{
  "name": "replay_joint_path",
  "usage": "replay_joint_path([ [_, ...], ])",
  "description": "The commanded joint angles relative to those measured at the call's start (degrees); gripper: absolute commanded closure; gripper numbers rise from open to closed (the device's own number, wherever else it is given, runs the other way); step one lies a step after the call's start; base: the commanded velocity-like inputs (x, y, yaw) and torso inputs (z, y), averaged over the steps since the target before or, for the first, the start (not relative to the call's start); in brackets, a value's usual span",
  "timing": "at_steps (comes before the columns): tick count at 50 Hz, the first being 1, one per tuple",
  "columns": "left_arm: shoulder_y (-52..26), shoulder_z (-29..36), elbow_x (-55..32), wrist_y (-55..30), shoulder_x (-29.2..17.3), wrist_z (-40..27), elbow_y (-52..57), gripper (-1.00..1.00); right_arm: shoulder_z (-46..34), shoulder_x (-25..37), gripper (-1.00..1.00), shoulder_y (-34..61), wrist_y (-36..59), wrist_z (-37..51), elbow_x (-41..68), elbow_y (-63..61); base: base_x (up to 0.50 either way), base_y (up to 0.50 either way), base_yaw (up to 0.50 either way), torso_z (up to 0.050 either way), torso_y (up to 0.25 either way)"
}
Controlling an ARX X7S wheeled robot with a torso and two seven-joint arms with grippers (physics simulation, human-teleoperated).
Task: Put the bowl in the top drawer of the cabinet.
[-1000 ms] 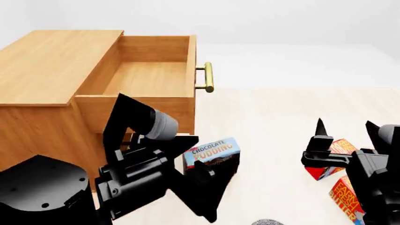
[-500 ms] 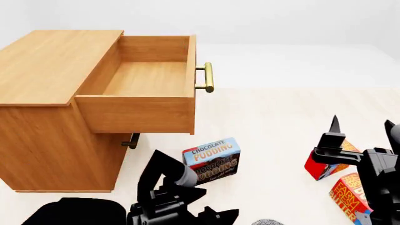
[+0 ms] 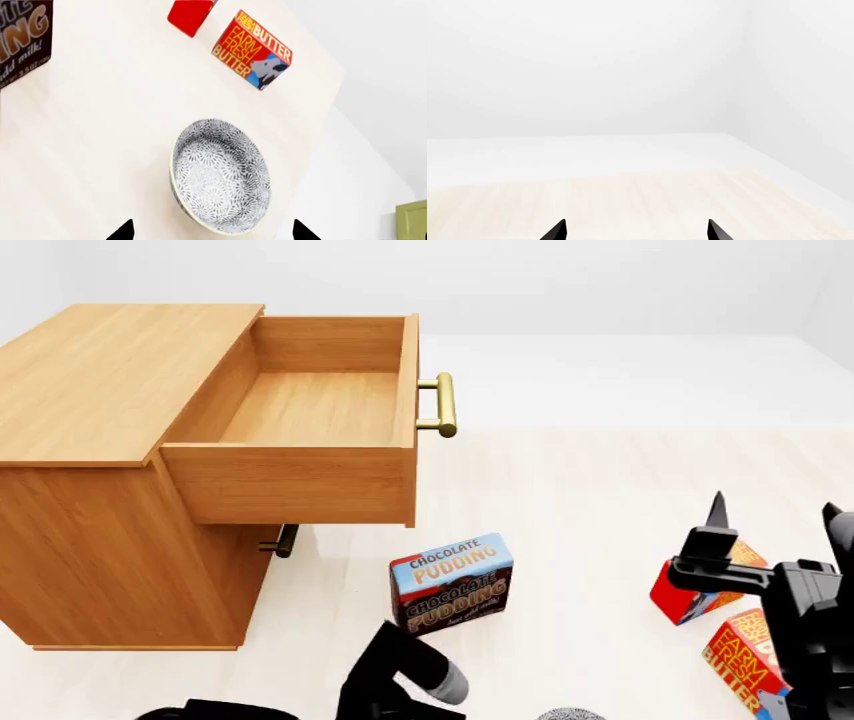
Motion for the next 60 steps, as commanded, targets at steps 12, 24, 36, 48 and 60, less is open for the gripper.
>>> replay_joint_path([
  [12,-4.87,5.80,3.75,2.58,6.01,-5.82,-8.81,-1.00,0.88,-0.04,-1.00,-4.27,-3.85,-2.16,0.29,0.20,0.00,0.00,0.00,0.000,0.000],
  [24,-4.28,11.68,6.28,3.92,7.95,-7.31,-10.94,-1.00,0.15,-1.21,-1.00,-5.86,-7.30,-3.24,-0.20,1.34,0.00,0.00,0.00,0.000,0.000],
  [36,-5.57,15.40,8.24,5.58,9.88,-9.91,-13.58,-1.00,-3.88,-1.65,-1.00,-4.59,-8.51,-3.41,-1.49,2.77,0.00,0.00,0.00,0.000,0.000],
  [48,-6.57,19.88,12.72,10.17,10.30,-8.83,-16.79,-1.00,-7.19,-1.97,-1.00,-3.33,-10.45,-3.88,-3.24,5.98,0.00,0.00,0.00,0.000,0.000],
  [60,-6.69,24.41,17.17,15.20,9.93,-5.96,-22.01,-1.00,-7.63,-1.98,-1.00,-4.62,-12.43,-4.61,-3.74,7.19,0.00,0.00,0.00,0.000,0.000],
])
